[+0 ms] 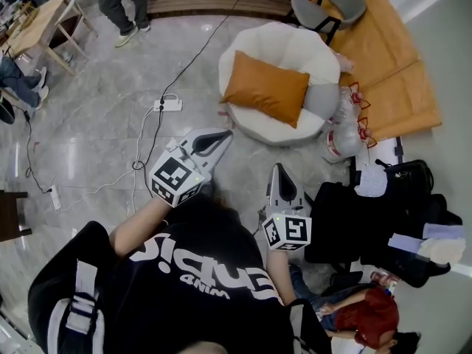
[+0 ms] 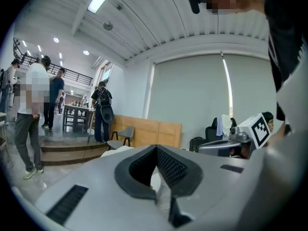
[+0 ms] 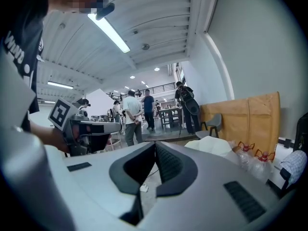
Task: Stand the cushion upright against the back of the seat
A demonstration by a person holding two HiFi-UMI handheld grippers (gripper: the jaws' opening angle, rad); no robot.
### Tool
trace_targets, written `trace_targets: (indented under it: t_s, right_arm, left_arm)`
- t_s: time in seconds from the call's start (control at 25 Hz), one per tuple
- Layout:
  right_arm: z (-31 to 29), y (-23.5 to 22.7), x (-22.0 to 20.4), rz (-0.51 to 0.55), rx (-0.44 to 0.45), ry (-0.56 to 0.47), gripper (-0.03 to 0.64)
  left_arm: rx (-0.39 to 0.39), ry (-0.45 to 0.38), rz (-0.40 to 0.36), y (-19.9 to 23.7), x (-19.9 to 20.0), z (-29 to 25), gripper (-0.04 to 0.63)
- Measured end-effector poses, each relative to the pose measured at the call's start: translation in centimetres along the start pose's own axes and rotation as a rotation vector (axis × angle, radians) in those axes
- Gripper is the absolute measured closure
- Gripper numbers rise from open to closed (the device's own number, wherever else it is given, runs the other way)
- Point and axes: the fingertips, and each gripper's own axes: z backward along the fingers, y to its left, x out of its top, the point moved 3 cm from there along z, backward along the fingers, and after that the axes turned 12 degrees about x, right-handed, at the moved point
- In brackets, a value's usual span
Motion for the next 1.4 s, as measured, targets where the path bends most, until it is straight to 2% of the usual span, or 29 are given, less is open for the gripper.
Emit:
trace_targets:
  t_s: [0.56,0.84,1.16,1.4]
  right_arm:
    - [-4.3,-3.8,0.2,-0.003,-0.024,0.019,0.595]
    - [-9.4,-6.2,1.4,-0.007,-0.002,0.018,0.595]
    - [-16.7,-11.2,4.1,-0.009,-0.023,0.003,0.595]
    - [-21.0,-13.4,6.3,0.006,-0.065,-0.010,0.595]
  left_arm:
    - [-0.032,0.004,0.016,2.8,-0.1,-5.4,0.588]
    - [-0.032,0.016,0.016,6.1,1.0,-9.6,0.588]
    - [-0.040,0.013,0.015,11.5,2.8,-15.9,0.588]
    - [-0.090,0.005,0.006,14.7,4.4,-20.1,0.588]
